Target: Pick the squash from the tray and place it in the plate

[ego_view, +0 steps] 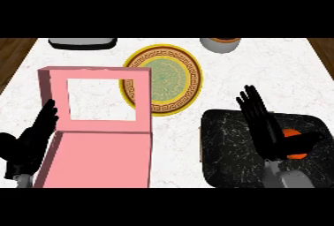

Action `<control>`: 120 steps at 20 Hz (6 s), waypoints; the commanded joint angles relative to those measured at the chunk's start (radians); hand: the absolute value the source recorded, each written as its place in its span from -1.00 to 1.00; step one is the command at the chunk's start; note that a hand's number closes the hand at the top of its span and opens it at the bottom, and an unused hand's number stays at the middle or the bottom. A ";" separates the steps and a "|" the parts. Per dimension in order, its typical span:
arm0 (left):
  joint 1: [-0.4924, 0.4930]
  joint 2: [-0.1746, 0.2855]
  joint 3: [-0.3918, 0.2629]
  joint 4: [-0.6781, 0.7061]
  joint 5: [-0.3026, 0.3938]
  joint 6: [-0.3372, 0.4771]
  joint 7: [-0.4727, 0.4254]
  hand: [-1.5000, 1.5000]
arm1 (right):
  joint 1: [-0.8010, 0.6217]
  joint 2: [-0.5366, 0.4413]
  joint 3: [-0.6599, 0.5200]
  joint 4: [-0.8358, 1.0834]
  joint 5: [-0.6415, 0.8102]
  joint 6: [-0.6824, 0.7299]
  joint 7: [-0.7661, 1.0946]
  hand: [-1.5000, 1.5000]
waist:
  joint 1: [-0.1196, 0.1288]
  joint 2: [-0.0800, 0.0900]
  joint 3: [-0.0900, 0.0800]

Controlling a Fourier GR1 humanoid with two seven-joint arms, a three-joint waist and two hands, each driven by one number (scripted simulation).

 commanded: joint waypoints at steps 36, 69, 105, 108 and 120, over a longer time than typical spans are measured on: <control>-0.074 -0.131 0.009 0.167 -0.100 -0.134 -0.232 0.00 | 0.473 -0.553 -0.091 -0.655 0.698 -0.057 0.583 -1.00 | -0.017 0.019 0.002; -0.141 -0.226 0.126 0.249 -0.216 -0.213 -0.239 0.00 | 0.104 -0.260 -0.124 -0.100 1.034 0.245 0.613 -1.00 | -0.007 0.021 0.005; -0.084 -0.263 0.152 0.154 -0.260 -0.246 -0.206 0.00 | 0.069 -0.039 0.014 -0.588 1.459 0.086 0.652 1.00 | -0.009 0.019 0.004; -0.124 -0.239 0.171 0.162 -0.247 -0.258 -0.157 0.00 | -0.031 -0.036 -0.006 -0.660 1.475 0.138 0.709 1.00 | -0.007 0.019 0.004; -0.114 -0.248 0.191 0.156 -0.247 -0.285 -0.164 0.00 | -0.379 0.130 0.027 -0.339 1.537 0.140 0.733 1.00 | 0.001 0.021 0.005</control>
